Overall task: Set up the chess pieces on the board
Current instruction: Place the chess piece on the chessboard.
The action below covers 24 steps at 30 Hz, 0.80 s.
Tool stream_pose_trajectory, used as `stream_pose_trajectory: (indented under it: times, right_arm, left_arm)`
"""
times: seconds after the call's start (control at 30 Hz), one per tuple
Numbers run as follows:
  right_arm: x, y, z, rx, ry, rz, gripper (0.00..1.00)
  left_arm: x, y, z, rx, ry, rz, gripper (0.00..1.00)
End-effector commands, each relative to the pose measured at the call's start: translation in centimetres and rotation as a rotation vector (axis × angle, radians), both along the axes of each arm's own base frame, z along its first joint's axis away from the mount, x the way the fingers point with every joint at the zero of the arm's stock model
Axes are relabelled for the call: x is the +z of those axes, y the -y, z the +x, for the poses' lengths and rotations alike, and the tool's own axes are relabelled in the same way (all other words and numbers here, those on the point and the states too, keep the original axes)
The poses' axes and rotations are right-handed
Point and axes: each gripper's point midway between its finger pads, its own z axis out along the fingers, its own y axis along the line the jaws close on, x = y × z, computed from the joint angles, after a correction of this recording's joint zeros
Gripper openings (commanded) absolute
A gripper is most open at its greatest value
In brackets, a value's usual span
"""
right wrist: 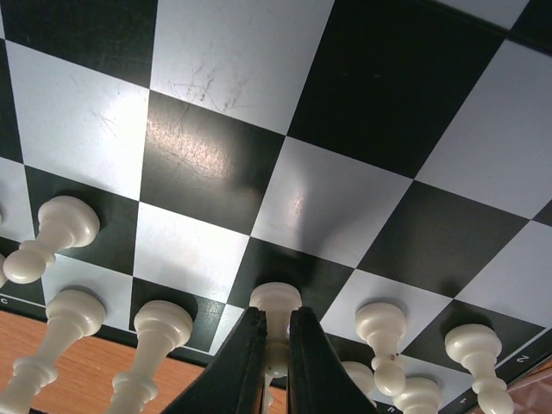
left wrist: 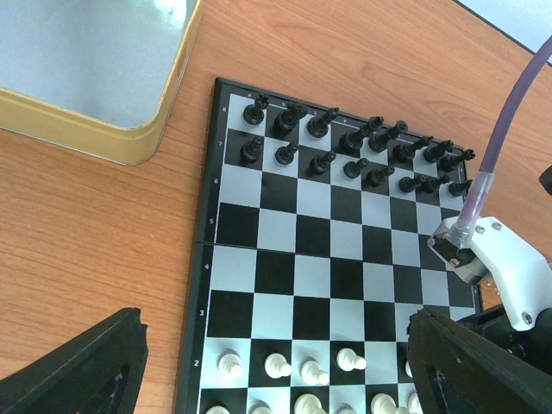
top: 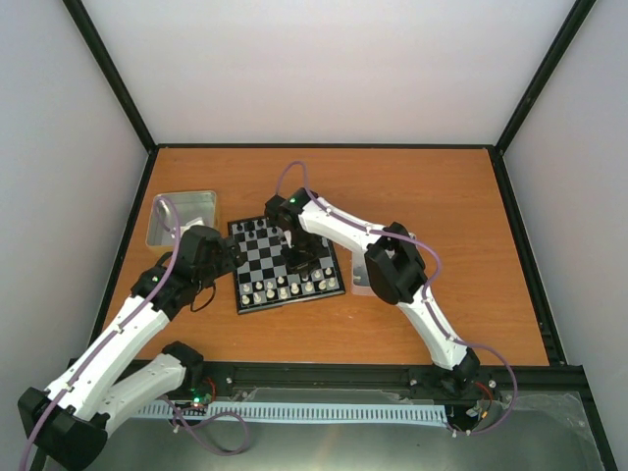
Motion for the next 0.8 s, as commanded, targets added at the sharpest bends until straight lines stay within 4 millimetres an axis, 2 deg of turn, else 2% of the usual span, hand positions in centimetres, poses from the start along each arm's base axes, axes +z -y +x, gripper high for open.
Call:
stream_pose_trajectory:
  times: [0.0,0.13,0.23,0.3,0.37,0.47,0.6,0.67,0.77]
  right_arm:
    - [-1.2,-0.2,0.0,0.005,0.004,-0.025,0.05]
    - [-0.4,-0.3,0.1,0.008,0.014,-0.01,0.2]
    - [1.3,-1.1,0.6,0.002,0.041,0.035,0.31]
    - [2.5,-1.4,0.9,-0.007,0.056,0.062,0.34]
    - [4.7,-2.2,1.9,-0.03,0.099,0.114,0.35]
    - [7.0,-1.9,3.2,-0.075,0.142,0.153,0.35]
    - [9.2,1.0,5.9,-0.164,0.228,0.149,0.35]
    - [8.7,3.7,7.2,-0.209,0.261,0.111,0.36]
    - [7.0,8.9,9.1,-0.273,0.325,0.0,0.36]
  left_arm:
    - [1.5,-0.3,0.3,0.014,0.034,-0.001,0.83]
    - [1.5,-0.2,0.4,0.006,0.032,0.001,0.83]
    - [1.8,-0.1,0.7,0.003,0.04,0.005,0.83]
    - [2.2,0.0,0.8,0.001,0.048,0.005,0.83]
    - [2.6,-0.1,0.9,0.002,0.056,0.007,0.83]
    - [3.3,0.1,1.2,-0.002,0.073,0.003,0.83]
    - [3.9,0.5,1.5,-0.018,0.092,-0.008,0.84]
    - [4.2,1.0,1.9,-0.044,0.102,-0.013,0.84]
    - [4.5,2.0,2.5,-0.089,0.111,-0.022,0.84]
